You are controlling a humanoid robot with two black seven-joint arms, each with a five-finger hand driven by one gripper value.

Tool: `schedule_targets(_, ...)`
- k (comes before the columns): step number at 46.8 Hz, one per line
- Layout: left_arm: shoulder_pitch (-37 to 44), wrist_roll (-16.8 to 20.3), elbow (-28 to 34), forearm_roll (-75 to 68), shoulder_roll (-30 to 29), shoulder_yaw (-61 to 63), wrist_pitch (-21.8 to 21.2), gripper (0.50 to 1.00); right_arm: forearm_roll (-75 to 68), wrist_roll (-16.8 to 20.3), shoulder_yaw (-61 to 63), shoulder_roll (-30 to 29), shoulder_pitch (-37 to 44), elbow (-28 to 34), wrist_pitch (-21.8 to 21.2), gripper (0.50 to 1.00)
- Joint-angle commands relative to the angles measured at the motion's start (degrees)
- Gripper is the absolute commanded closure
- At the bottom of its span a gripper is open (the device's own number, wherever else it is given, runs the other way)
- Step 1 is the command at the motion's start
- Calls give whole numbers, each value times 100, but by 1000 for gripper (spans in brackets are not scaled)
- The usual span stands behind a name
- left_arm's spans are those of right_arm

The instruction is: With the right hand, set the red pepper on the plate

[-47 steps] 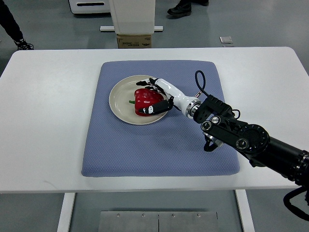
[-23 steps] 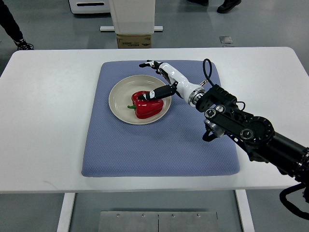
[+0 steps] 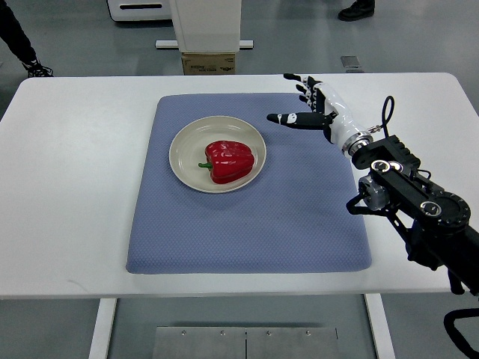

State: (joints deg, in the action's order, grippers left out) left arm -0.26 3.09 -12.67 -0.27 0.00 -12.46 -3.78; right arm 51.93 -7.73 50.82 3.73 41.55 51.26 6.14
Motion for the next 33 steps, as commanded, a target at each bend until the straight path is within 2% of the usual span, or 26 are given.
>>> schedule_targets(1, 0, -1, 2, 0, 0, -2, 0, 500, 1, 0, 437, -31, -165, -2, 1, 500)
schedule_targets(13, 0, -1, 2, 0, 0, 7, 0, 500, -8, -44, 1518, -268, -666, -2, -8, 500)
schedule_targets(33, 0, -1, 2, 0, 0, -2, 0, 500, -17, -53, 2037, -365, -1114, 156, 1, 500)
